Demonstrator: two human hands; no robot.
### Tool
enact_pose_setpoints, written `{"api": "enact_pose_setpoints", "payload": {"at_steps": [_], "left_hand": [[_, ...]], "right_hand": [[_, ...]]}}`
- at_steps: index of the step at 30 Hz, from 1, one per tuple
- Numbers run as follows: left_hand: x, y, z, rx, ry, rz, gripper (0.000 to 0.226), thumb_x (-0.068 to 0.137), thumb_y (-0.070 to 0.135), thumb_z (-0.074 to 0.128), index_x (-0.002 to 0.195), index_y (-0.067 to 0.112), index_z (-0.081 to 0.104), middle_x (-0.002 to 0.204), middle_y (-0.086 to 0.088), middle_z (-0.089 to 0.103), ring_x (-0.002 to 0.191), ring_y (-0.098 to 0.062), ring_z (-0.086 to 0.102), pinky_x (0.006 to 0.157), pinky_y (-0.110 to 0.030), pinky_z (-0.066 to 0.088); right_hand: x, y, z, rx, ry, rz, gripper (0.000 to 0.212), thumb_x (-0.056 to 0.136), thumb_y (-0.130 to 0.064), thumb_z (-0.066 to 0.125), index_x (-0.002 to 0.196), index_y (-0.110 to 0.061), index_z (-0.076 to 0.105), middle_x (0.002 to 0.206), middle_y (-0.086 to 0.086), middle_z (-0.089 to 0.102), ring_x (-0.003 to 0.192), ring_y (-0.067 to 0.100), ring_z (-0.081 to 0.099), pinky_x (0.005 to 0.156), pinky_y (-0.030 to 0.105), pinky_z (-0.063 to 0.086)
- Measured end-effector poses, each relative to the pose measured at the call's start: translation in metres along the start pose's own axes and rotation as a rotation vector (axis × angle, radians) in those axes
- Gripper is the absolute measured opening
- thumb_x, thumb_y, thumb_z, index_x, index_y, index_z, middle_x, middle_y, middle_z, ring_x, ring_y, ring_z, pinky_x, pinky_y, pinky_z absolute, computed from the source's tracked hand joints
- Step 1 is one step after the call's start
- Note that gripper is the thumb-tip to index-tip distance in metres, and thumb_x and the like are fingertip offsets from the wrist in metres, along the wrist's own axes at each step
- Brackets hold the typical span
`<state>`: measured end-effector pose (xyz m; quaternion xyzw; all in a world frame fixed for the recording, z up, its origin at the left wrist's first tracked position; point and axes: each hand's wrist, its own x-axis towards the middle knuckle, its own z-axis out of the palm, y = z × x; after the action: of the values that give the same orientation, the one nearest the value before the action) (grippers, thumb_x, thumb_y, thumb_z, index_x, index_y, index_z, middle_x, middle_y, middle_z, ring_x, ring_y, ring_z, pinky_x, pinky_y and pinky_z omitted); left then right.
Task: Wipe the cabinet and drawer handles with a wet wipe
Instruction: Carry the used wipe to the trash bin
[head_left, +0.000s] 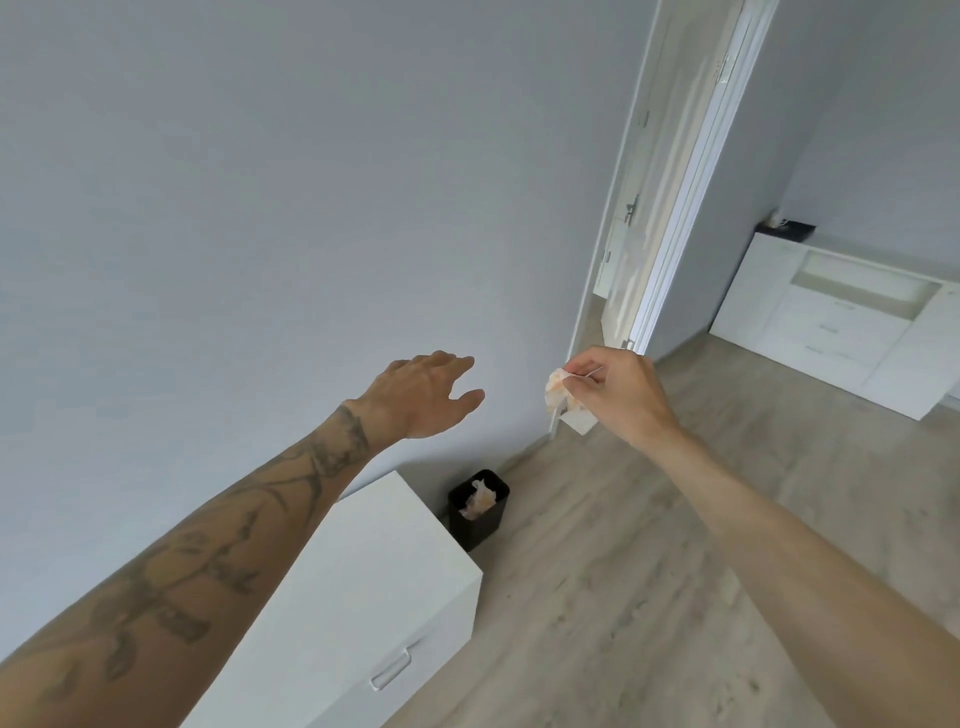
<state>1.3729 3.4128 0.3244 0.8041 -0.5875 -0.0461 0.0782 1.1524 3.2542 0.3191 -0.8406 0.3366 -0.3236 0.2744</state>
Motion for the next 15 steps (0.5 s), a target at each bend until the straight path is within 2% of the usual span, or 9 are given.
{"api": "enact_pose_setpoints", "payload": {"at_steps": [5, 7, 10, 15], "left_hand": [[0.102, 0.046, 0.009, 0.016, 0.018, -0.023, 0.064, 0.111, 0.058, 0.034, 0.168, 0.030, 0.024, 0.172, 0.005, 0.029, 0.157, -0.020, 0.030, 0.129, -0.040, 0.021], [0.138, 0.063, 0.017, 0.031, 0.036, -0.048, 0.064, 0.111, 0.057, 0.035, 0.168, 0.029, 0.025, 0.171, 0.004, 0.030, 0.156, -0.021, 0.032, 0.128, -0.040, 0.022], [0.186, 0.086, 0.025, 0.022, 0.029, -0.124, 0.064, 0.111, 0.057, 0.035, 0.168, 0.029, 0.025, 0.171, 0.004, 0.031, 0.155, -0.022, 0.034, 0.128, -0.041, 0.023], [0.247, 0.104, 0.037, 0.008, 0.014, -0.232, 0.064, 0.111, 0.057, 0.035, 0.167, 0.029, 0.026, 0.170, 0.004, 0.034, 0.152, -0.022, 0.038, 0.127, -0.043, 0.026]], "right_hand": [[0.086, 0.077, -0.037, 0.021, -0.004, -0.013, 0.012, 0.091, -0.014, 0.075, 0.093, -0.024, 0.079, 0.088, -0.009, 0.078, 0.080, 0.001, 0.072, 0.064, 0.006, 0.051], [0.119, 0.109, -0.048, 0.039, -0.006, -0.033, 0.010, 0.092, -0.013, 0.074, 0.096, -0.020, 0.080, 0.090, -0.006, 0.078, 0.084, 0.007, 0.074, 0.069, 0.014, 0.056], [0.170, 0.149, -0.060, 0.045, -0.072, -0.069, 0.010, 0.092, -0.015, 0.073, 0.098, -0.019, 0.080, 0.090, -0.009, 0.077, 0.087, 0.009, 0.074, 0.077, 0.027, 0.061], [0.238, 0.196, -0.061, 0.078, -0.166, -0.112, 0.009, 0.093, -0.014, 0.073, 0.098, -0.018, 0.080, 0.087, -0.011, 0.076, 0.086, 0.007, 0.073, 0.082, 0.037, 0.065]]}}
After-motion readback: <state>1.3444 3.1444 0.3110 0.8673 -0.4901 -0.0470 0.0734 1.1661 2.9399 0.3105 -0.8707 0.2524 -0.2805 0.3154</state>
